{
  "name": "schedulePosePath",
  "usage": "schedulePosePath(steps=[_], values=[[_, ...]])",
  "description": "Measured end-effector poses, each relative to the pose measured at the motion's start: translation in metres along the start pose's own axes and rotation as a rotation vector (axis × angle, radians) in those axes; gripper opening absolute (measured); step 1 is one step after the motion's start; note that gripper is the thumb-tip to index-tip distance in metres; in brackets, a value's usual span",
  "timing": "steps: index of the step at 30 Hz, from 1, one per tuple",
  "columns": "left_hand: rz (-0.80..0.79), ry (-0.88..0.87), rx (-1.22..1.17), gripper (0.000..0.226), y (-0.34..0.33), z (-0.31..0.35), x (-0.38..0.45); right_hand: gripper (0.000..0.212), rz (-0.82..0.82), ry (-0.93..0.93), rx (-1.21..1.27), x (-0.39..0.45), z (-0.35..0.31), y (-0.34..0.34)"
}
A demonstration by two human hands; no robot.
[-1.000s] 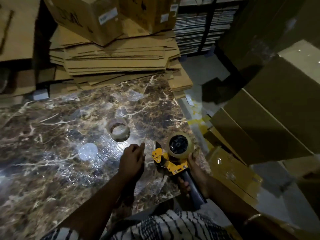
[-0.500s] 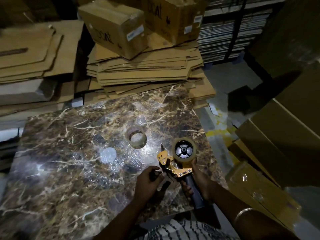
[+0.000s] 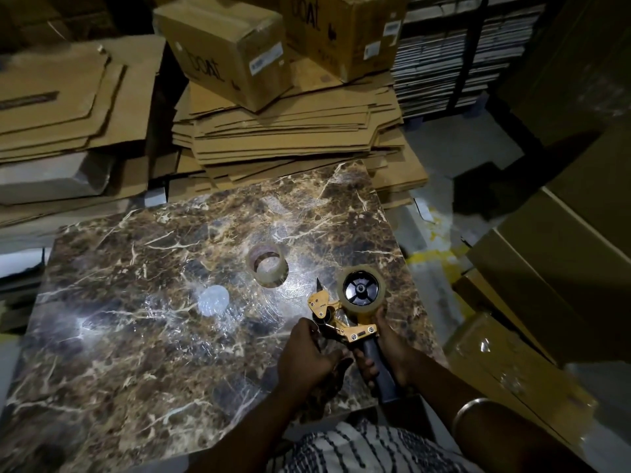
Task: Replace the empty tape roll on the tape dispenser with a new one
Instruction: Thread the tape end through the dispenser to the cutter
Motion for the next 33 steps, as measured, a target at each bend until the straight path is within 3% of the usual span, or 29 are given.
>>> schedulePosePath(steps=[4, 7, 12, 18, 24, 28, 33], values=[[0.047, -0.005, 0.016, 0.031, -0.001, -0.007, 0.003, 0.097, -0.025, 0.002, -0.003, -0.003, -0.001, -0.002], [0.077, -0.092, -0.032, 0.025, 0.01, -0.012, 0.001, 0.095, 0.016, 0.044, -0.018, 0.002, -0.001, 0.003], [-0.018, -0.109, -0.196, 0.009, 0.029, -0.016, 0.002, 0.096, 0.128, 0.101, -0.115, 0.007, 0.002, 0.006], [-0.104, -0.178, -0.118, 0.011, 0.039, -0.024, 0.021, 0.1, 0.134, 0.101, -0.241, 0.003, 0.003, 0.005], [-0.238, -0.332, 0.071, 0.017, 0.056, -0.024, 0.044, 0.122, 0.215, 0.099, -0.382, 0.003, -0.002, 0.018], [-0.243, -0.424, 0.13, 0.012, 0.062, -0.018, 0.049, 0.096, 0.141, 0.037, -0.302, -0.004, -0.001, 0.01], [-0.157, -0.449, 0.174, 0.017, 0.079, -0.036, 0.055, 0.096, 0.089, -0.05, -0.279, -0.006, -0.001, 0.01]])
Point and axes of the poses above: each hand's wrist, its own x-axis towards the middle knuckle, its own y-axis out of the back of the hand, z = x × y, the point moved 3 cm from there along x, towards the middle knuckle, and after that the axes turned 4 degrees about z, right-handed, at the moved point
